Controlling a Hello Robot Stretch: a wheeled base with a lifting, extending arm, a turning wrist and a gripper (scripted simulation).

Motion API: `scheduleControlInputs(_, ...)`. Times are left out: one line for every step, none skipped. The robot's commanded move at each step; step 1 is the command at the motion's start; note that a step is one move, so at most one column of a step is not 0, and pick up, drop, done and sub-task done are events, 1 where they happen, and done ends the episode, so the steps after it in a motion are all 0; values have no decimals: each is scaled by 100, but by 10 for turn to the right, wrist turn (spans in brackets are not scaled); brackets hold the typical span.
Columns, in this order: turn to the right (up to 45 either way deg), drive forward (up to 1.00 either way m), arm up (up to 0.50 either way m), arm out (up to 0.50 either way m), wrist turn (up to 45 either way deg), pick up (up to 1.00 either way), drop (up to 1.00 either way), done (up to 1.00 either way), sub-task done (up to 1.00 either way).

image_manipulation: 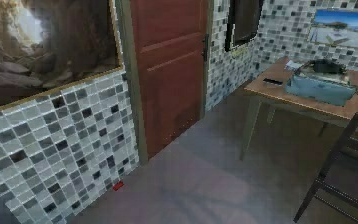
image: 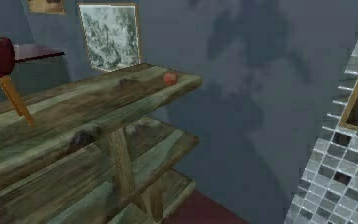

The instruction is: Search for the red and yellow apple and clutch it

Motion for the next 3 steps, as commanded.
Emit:
scheduleControlInputs(60,0,0,0,0,0,0,0,0)
scheduleControlInputs(0,80,0,0,0,0,0,0,0)
scheduleControlInputs(-450,0,0,0,0,0,0,0,0)
